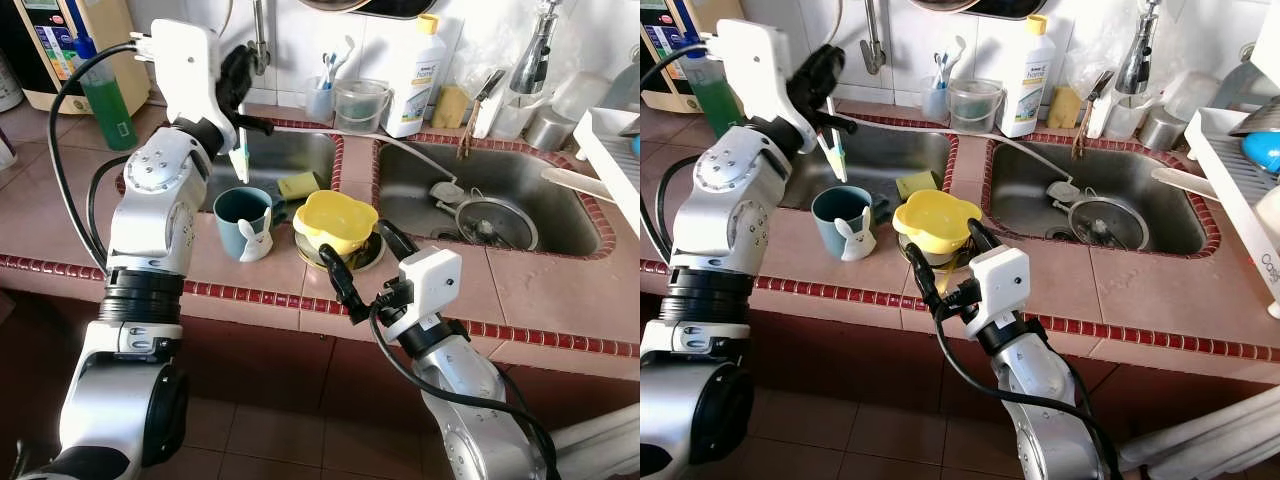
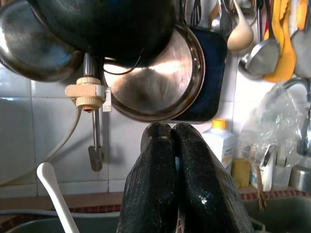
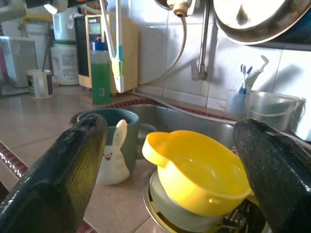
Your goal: Kitchen organization
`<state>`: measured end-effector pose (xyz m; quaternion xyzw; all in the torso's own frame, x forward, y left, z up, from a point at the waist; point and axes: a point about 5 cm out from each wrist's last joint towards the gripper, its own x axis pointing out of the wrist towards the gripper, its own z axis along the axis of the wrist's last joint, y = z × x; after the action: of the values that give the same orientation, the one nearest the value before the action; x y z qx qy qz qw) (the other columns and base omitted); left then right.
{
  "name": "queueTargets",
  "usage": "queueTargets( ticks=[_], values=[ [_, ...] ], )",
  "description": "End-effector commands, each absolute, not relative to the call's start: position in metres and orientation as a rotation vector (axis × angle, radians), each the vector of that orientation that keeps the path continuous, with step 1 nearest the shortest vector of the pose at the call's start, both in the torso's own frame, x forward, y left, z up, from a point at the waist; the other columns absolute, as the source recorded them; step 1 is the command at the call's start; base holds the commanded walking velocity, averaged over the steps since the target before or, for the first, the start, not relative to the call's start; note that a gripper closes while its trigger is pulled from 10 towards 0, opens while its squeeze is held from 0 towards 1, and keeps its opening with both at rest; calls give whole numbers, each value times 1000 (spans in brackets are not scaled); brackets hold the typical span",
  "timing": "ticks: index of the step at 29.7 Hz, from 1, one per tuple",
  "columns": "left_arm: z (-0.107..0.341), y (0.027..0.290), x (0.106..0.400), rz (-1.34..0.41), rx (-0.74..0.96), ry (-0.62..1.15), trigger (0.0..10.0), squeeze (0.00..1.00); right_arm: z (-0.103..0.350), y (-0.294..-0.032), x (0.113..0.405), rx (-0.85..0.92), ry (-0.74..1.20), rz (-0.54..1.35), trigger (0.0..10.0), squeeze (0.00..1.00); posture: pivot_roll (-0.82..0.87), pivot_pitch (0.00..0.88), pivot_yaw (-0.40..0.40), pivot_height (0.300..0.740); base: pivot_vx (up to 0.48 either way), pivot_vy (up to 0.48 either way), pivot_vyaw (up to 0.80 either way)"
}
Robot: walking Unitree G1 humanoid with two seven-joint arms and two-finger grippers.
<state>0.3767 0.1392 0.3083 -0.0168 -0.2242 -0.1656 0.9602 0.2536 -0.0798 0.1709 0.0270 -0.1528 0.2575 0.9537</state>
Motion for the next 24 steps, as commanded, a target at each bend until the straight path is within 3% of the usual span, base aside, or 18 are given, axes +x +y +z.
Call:
queueTargets(
  ticks=[1,14,24],
  values=[
    [307,138,376,-336,-38,-466,10000,0,176,-81,254,66,-340,520,10000,0,-170,21,-11,732,0,0,0],
    [303,131,377,-391,-39,-470,10000,0,179,-82,253,73,-370,519,10000,0,-181,8,-5,732,0,0,0],
    [303,130,378,-405,-40,-473,10000,0,178,-83,252,72,-367,515,10000,0,-182,14,-3,732,255,0,0]
  ],
)
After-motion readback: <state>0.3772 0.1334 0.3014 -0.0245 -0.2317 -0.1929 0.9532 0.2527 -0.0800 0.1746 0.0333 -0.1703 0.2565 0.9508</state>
